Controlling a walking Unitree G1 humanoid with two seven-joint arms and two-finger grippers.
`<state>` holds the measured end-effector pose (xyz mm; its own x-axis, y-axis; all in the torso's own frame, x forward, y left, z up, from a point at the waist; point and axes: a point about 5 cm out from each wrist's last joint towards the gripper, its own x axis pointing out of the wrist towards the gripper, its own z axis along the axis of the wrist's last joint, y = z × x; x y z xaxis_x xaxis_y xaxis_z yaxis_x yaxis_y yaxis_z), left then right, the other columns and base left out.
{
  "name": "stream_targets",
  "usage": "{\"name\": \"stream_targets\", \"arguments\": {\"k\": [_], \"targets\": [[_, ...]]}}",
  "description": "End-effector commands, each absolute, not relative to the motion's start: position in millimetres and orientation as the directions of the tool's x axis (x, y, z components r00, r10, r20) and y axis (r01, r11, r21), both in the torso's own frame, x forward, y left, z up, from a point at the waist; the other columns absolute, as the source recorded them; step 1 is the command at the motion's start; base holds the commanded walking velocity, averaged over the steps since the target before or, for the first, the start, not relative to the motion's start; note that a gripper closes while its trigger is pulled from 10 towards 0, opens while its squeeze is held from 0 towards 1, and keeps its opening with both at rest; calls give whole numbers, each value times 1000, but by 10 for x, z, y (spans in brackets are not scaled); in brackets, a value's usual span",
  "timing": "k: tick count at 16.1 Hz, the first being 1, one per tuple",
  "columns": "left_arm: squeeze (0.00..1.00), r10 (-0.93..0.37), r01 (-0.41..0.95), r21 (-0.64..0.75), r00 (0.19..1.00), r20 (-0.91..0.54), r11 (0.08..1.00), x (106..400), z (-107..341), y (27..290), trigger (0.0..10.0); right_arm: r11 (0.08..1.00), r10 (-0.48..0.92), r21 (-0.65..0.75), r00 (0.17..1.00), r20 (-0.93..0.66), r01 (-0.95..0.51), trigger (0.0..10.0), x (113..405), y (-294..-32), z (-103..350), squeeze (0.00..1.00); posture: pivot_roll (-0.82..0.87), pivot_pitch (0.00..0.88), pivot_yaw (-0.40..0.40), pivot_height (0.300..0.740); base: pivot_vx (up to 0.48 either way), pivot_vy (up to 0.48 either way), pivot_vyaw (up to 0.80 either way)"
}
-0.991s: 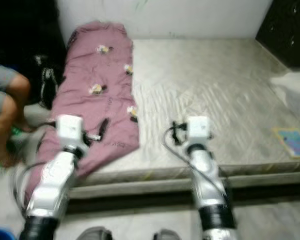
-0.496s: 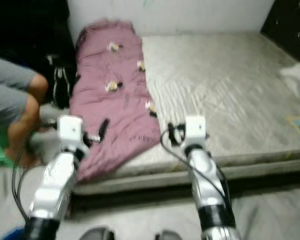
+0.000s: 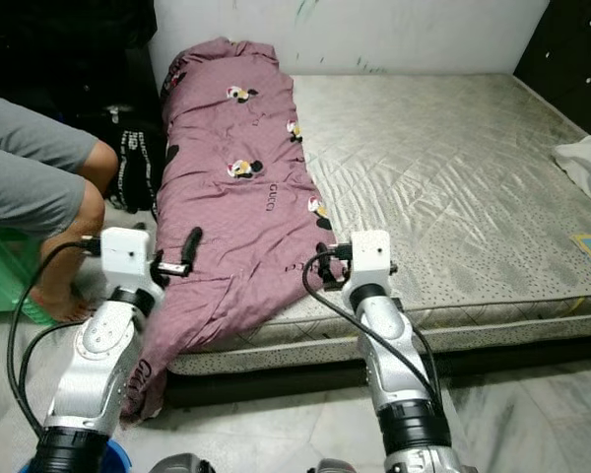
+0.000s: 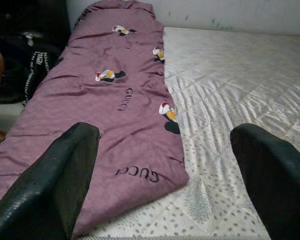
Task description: Clean up the room
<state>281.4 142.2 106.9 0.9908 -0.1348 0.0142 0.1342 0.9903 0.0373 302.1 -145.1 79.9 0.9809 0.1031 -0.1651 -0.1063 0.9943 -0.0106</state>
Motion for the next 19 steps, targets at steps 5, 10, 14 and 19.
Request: {"name": "stream_targets", "arguments": {"k": [5, 10, 14, 19], "targets": [[0, -163, 162, 29, 986, 40, 986, 2815, 1117, 1395, 10000, 996, 83, -15, 984, -155, -86, 10000, 3035, -1509, 832, 0, -78, 0, -27, 740, 376, 0, 0], [0, -167, 166, 29, 985, 37, 986, 2816, 1112, 1397, 10000, 996, 84, -16, 984, -156, -88, 10000, 3042, -1507, 830, 0, -77, 0, -29, 740, 452, 0, 0], [0, -167, 166, 29, 985, 36, 986, 2817, 1111, 1398, 10000, 996, 85, -16, 984, -157, -88, 10000, 3043, -1506, 830, 0, -77, 0, -29, 740, 480, 0, 0], [0, -144, 143, 37, 989, 29, 989, 2830, 1096, 1382, 10000, 997, 78, -14, 983, -169, -82, 10000, 3035, -1523, 806, 0, -80, 0, -27, 740, 96, 0, 0]]}}
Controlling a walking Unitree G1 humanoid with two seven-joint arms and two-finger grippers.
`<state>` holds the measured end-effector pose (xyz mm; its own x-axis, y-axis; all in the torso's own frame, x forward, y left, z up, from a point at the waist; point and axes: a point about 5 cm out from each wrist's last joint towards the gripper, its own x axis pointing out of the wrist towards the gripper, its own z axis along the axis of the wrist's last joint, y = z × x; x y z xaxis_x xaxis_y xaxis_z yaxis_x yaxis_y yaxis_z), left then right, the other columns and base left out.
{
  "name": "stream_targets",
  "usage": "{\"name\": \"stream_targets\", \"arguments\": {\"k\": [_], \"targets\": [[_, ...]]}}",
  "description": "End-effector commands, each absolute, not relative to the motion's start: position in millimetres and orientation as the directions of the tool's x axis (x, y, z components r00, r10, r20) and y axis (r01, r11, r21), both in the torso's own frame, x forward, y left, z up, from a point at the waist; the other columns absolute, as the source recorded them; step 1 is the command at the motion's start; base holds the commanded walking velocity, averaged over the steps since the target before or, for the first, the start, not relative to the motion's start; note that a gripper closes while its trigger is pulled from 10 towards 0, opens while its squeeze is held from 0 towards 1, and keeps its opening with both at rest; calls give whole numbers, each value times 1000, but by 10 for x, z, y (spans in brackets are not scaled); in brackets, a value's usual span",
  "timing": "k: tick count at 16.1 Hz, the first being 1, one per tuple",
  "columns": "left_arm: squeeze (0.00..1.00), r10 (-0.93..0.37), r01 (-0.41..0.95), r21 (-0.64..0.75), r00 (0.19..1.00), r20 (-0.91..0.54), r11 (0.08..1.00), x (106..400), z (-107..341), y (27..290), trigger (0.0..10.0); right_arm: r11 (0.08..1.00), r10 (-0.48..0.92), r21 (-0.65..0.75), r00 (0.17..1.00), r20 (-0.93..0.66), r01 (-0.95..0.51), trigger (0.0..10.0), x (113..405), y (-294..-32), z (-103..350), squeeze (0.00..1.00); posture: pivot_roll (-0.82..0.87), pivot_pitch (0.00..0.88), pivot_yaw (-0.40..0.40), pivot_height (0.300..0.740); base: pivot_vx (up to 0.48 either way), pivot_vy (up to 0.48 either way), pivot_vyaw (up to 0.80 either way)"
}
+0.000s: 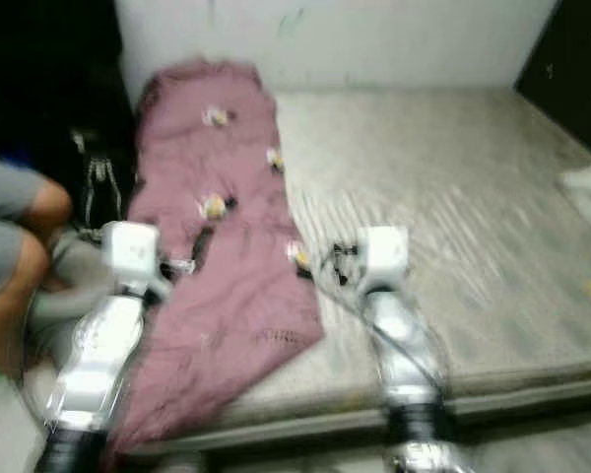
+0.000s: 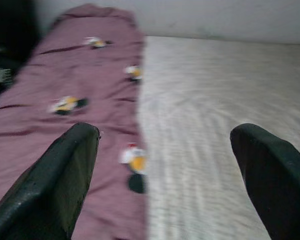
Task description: Clean up the room
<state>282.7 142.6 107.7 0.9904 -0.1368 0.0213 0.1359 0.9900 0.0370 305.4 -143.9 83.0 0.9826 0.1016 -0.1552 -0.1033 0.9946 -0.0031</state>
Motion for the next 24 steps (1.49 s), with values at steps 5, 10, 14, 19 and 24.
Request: {"name": "stream_targets", "arguments": {"k": [5, 10, 14, 19, 24], "targets": [[0, -110, 109, 42, 993, 29, 993, 2842, 1100, 1403, 10000, 996, 85, -12, 980, -181, -89, 10000, 3041, -1520, 789, 0, -77, 0, -28, 740, 0, 0, 0], [0, -105, 105, 24, 994, 6, 994, 2850, 1074, 1403, 10000, 996, 86, -15, 979, -185, -90, 10000, 3037, -1516, 785, 0, -77, 0, -28, 740, 0, 188, 0], [0, -109, 109, 28, 994, 6, 994, 2846, 1068, 1404, 10000, 995, 89, -16, 978, -187, -94, 10000, 3037, -1508, 780, 0, -75, 0, -29, 740, 0, 480, 0], [0, -106, 103, 60, 993, 43, 993, 2833, 1105, 1410, 10000, 995, 91, -35, 982, -165, -99, 10000, 3043, -1495, 812, 0, -70, 0, -27, 740, 0, 288, 0], [0, -95, 94, 25, 995, 34, 995, 2818, 1111, 1502, 10000, 996, 84, -26, 986, -143, -89, 10000, 3053, -1495, 840, 0, -59, 0, -26, 740, 0, 0, 0]]}}
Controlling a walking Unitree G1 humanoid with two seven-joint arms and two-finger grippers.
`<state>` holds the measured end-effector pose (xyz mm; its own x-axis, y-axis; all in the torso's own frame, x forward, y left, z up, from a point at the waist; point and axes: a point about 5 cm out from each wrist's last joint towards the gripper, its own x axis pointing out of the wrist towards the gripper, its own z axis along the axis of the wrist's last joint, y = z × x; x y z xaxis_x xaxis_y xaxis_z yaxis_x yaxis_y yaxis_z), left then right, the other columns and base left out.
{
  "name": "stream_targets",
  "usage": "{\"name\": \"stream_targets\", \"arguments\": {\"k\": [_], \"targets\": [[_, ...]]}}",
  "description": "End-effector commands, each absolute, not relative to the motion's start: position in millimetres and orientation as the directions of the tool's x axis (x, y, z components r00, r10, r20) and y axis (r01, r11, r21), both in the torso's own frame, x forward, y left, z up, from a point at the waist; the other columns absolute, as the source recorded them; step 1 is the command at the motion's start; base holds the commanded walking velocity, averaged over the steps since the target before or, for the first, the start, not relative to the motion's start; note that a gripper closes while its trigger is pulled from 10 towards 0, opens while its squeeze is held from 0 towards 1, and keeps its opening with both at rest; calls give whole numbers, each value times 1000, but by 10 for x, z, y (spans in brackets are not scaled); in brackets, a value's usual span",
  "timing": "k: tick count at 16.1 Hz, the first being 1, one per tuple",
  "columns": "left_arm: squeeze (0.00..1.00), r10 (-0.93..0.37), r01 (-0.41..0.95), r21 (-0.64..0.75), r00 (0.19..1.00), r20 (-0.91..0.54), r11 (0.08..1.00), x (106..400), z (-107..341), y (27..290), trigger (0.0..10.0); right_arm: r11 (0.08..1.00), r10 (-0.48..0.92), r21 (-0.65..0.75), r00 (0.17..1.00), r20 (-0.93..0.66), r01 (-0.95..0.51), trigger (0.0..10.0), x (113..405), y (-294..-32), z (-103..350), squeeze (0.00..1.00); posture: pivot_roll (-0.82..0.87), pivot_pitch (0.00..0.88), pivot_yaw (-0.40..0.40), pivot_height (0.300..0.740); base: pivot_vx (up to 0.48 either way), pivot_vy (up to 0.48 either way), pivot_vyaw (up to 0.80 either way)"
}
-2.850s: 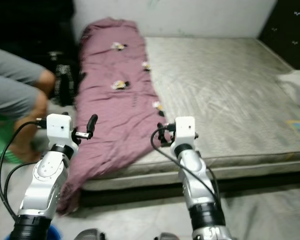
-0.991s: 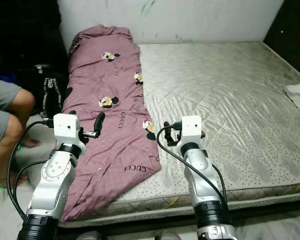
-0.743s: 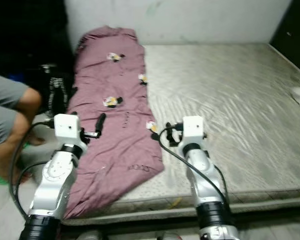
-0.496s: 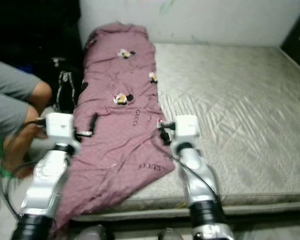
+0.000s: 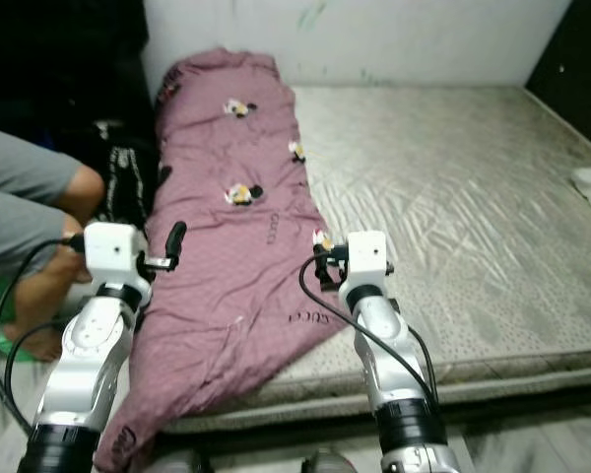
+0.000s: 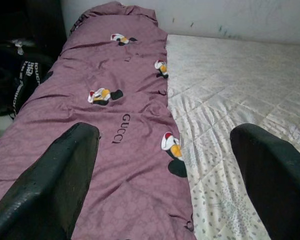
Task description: Clean up the room
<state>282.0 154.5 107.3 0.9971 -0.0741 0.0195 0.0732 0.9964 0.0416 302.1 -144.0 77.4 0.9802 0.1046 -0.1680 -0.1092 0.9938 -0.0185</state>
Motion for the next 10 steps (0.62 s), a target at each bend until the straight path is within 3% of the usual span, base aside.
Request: {"name": "stream_targets", "arguments": {"k": [1, 3, 6, 10], "targets": [[0, -77, 75, 40, 996, 37, 996, 2810, 1092, 1559, 10000, 996, 79, -22, 988, -134, -83, 10000, 3060, -1500, 858, 0, -58, 0, -26, 740, 0, 0, 0], [0, -71, 68, 70, 997, 37, 995, 2806, 1088, 1594, 10000, 997, 72, -21, 990, -123, -75, 10000, 3065, -1512, 877, 0, -52, 0, -26, 740, 0, 0, 0], [0, 66, -79, 158, 994, 84, 984, 2795, 1161, 1780, 10000, 998, 55, -5, 993, -103, -56, 10000, 3084, -1542, 908, 0, -23, 0, -25, 740, 0, 0, 0], [0, 43, -49, 127, 998, 47, 991, 2750, 1085, 1811, 10000, 997, 71, 14, 994, -78, -71, 10000, 3102, -1476, 951, 0, -28, 0, -29, 696, 0, 0, 0]]}}
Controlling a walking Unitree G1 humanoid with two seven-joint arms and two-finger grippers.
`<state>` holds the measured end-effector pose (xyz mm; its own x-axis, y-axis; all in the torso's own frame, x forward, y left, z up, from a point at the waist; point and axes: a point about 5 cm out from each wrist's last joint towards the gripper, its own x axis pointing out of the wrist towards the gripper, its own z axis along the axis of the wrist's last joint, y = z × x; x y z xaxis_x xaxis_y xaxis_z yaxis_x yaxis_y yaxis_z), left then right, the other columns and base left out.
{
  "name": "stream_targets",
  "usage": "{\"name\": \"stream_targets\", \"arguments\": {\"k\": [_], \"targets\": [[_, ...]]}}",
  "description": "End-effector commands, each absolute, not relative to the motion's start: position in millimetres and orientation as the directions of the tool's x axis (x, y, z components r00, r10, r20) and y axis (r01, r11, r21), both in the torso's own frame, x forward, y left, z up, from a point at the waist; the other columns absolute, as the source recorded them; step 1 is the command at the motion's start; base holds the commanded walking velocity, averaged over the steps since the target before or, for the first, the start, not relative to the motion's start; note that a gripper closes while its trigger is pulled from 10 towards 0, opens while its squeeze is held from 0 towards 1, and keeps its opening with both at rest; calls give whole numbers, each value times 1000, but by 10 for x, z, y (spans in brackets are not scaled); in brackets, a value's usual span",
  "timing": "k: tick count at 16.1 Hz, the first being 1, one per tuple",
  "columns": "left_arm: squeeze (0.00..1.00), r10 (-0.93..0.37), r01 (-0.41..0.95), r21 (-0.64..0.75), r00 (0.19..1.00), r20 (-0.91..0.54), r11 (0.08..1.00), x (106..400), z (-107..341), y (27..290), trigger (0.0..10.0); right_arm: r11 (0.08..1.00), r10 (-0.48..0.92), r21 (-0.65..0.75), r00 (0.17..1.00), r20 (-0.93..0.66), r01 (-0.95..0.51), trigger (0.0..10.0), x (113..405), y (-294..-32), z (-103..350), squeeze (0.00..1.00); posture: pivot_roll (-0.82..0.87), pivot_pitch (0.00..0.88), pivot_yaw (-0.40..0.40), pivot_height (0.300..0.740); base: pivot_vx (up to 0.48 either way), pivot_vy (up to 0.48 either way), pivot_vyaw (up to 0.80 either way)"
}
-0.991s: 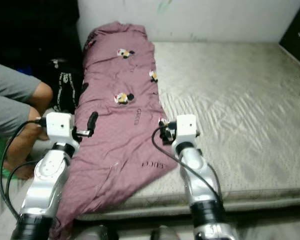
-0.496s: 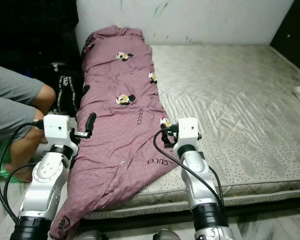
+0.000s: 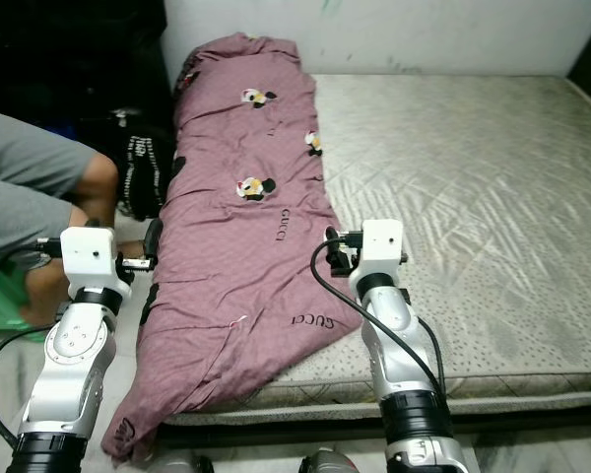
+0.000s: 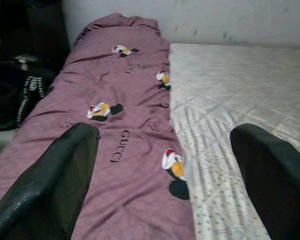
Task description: Clean up the room
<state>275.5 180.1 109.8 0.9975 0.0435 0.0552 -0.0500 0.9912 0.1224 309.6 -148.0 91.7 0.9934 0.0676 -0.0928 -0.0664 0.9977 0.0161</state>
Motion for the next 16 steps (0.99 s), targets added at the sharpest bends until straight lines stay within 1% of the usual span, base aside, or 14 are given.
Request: {"name": "stream_targets", "arguments": {"k": [1, 4, 5, 6, 7, 8, 9, 16], "targets": [[0, 45, -49, 132, 998, 38, 990, 2745, 1036, 1804, 10000, 997, 76, 12, 994, -81, -75, 10000, 3085, -1465, 929, 0, -34, 0, -28, 686, 0, 0, 0], [0, 59, -61, 130, 998, 19, 990, 2714, 1011, 1792, 10000, 998, 67, 16, 994, -81, -66, 10000, 3011, -1494, 933, 0, -38, 0, -26, 656, 0, 0, 0], [0, 25, -24, 111, 1000, -4, 994, 2695, 980, 1769, 10000, 997, 73, 9, 993, -91, -73, 10000, 2987, -1512, 899, 0, -54, 0, -15, 641, 0, 0, 0], [0, -16, 19, 73, 999, -42, 997, 2671, 905, 1733, 10000, 998, 64, 0, 992, -108, -64, 10000, 2975, -1538, 836, 0, -59, 0, -20, 631, 0, 0, 0], [0, -30, 33, 39, 997, -73, 999, 2642, 856, 1703, 10000, 998, 54, 17, 992, -116, -52, 10000, 2978, -1562, 828, 0, -55, 0, -24, 616, 0, 0, 0], [0, -25, 27, 45, 998, -62, 999, 2627, 873, 1701, 10000, 996, 83, 27, 991, -105, -80, 10000, 2974, -1528, 853, 0, -53, 0, -22, 606, 0, 0, 0], [0, -20, 24, 63, 998, -53, 998, 2618, 882, 1694, 10000, 996, 92, 6, 989, -115, -92, 10000, 2972, -1512, 840, 0, -40, 0, -19, 601, 0, 0, 0], [0, -20, 24, 64, 998, -52, 998, 2611, 880, 1692, 10000, 996, 86, 8, 989, -120, -86, 10000, 2974, -1509, 817, 0, -36, 1, -19, 601, 0, 0, 0]]}}
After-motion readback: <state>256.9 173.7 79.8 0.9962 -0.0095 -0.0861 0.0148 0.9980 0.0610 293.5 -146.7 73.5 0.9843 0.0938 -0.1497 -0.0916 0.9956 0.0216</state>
